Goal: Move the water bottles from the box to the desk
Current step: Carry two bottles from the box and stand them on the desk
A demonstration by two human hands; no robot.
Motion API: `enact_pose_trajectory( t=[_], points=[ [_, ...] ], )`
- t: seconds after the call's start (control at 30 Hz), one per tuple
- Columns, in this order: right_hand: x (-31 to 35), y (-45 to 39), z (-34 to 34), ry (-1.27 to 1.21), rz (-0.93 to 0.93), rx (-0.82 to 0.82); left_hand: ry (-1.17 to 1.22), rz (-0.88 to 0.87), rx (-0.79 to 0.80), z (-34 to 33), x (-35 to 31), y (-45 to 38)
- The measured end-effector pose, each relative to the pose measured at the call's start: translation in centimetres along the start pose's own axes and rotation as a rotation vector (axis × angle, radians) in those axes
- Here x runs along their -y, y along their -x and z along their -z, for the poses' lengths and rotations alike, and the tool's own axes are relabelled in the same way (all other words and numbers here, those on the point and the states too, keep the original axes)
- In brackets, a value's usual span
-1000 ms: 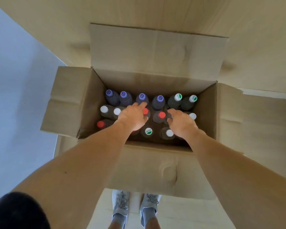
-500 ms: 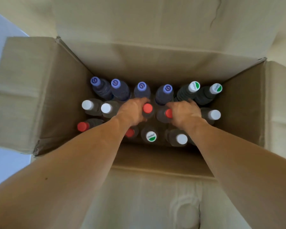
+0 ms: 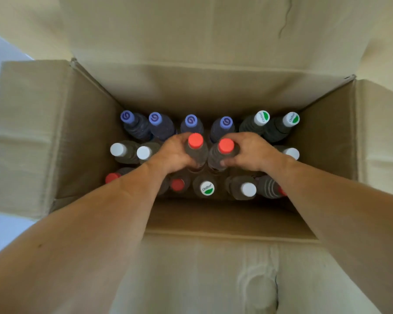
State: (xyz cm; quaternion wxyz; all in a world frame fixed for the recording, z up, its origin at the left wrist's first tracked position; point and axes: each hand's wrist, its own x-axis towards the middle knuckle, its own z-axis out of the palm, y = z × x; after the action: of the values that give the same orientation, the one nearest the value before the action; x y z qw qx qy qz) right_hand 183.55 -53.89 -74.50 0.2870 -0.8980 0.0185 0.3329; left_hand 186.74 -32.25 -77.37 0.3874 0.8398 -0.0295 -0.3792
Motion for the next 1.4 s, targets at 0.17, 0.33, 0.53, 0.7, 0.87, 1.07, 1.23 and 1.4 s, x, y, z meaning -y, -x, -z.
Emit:
enact_pose_trajectory(
  t=[0.17, 0.33, 0.53, 0.7, 0.87, 1.07, 1.23, 1.4],
  points=[
    [2.8, 4.1, 4.1, -0.630, 0.000, 0.047, 0.324, 0.043, 0.038, 3.8, -4.5, 4.1],
    [7.9, 8.6, 9.6, -0.880, -0.024, 0.051, 0.509, 0.073, 0.180, 9.1, -11.0, 9.6],
    [15.3, 15.3, 16.0, -1.089, -0.120, -0.086, 0.611, 0.118, 0.097, 14.2, -19.6, 17.2],
    [22.1, 21.3, 20.7, -1.227, -0.168, -0.241, 0.751, 0.048, 0.037, 17.1, -26.3, 23.5],
    [27.0, 26.8, 24.5, -1.286, -0.122, -0.306, 0.815, -0.013, 0.058, 19.1, -31.7, 29.7],
    [31.4, 34.0, 28.1, -1.318, -0.052, -0.218, 0.812, -0.025, 0.098, 21.9, -36.5, 37.0],
    [33.1, 38.5, 30.5, -1.243, 0.012, -0.126, 0.774, -0.079, 0.153, 24.5, -39.6, 42.2],
    [34.1, 43.0, 31.5, -1.230, 0.031, -0.235, 0.713, -0.152, 0.133, 25.3, -41.6, 45.3]
  ],
)
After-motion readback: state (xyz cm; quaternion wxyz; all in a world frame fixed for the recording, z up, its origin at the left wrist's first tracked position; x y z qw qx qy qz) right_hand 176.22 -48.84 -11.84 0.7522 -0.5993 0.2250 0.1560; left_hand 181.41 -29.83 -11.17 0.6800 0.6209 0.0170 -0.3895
